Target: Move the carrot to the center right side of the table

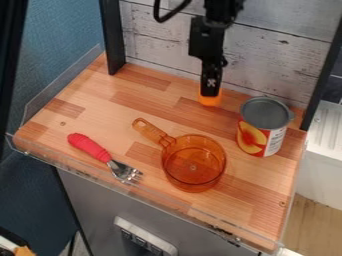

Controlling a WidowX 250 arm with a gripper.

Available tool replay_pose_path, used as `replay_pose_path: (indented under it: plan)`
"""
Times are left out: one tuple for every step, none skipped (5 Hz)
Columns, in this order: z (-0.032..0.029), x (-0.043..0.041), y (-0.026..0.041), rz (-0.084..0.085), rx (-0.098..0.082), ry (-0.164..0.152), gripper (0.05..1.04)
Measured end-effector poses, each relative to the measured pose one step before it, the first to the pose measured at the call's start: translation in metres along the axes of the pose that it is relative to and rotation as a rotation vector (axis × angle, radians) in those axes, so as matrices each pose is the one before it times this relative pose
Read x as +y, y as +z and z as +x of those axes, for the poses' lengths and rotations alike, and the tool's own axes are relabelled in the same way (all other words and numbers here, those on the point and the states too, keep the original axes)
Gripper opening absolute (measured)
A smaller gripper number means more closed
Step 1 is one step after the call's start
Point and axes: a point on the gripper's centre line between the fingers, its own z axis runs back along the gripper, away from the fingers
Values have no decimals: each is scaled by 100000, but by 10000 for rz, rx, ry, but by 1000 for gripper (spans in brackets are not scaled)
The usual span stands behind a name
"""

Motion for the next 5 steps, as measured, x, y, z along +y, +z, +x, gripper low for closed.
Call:
replay_pose_path:
  plan:
    - [2063,-902,2250,-128,520,603,621]
    - [2958,-1370,1236,-352,200,631,621]
    - [2366,-697,-37,95,47,510,621]
    - [2928,349,-106,-73,-288,588,621]
    - [2118,241,-601,-216,-263,330,621]
